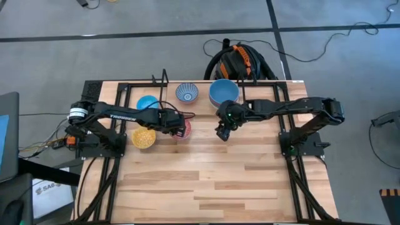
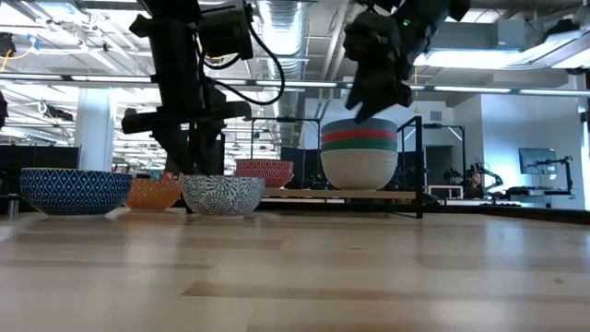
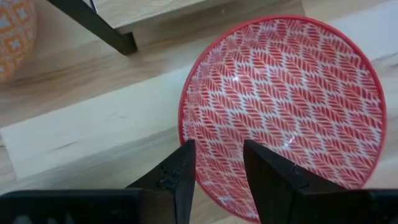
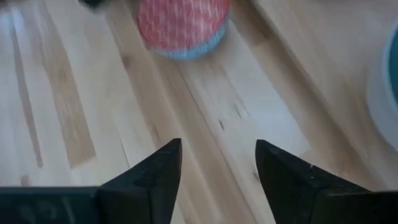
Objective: Place and stack bowls onto a shelf
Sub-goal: Stack the small red bowl on the small blue bowl on the shelf
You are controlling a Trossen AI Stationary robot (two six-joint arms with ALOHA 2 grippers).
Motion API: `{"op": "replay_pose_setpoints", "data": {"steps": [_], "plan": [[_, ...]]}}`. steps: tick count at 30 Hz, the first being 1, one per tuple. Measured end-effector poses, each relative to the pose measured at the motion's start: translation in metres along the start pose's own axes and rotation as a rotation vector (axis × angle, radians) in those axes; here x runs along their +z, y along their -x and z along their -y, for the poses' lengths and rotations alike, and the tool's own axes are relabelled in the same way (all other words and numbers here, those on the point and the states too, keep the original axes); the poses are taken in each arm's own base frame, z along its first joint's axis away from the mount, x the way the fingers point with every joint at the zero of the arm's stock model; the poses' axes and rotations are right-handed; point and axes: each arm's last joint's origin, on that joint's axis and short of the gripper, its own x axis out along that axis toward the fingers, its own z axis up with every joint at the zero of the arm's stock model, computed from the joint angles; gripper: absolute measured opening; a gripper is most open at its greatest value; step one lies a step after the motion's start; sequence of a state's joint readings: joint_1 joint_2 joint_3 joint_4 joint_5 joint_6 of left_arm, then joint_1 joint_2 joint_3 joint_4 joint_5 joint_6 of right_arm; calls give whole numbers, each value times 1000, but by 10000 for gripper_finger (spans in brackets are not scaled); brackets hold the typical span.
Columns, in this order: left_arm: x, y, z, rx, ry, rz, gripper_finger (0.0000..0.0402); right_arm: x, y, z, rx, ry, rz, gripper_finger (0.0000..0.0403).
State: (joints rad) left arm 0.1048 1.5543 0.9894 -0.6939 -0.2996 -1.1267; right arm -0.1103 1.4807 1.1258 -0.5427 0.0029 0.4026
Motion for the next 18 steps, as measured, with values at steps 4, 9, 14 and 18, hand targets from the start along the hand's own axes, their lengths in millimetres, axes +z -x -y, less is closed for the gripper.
{"op": "replay_pose_setpoints", "data": {"steps": [4,9,14,18], "plan": [[2,-1,-1,5,26,-1,124,2,0,4,21,24,-1,233],[3,5,-2,-8,57,12,124,5,0,12,31,42,-8,230],[2,6,-6,15,62,0,124,7,1,17,62,40,-15,230],[-2,-5,-9,72,37,-20,122,8,1,19,62,42,-11,230]]}}
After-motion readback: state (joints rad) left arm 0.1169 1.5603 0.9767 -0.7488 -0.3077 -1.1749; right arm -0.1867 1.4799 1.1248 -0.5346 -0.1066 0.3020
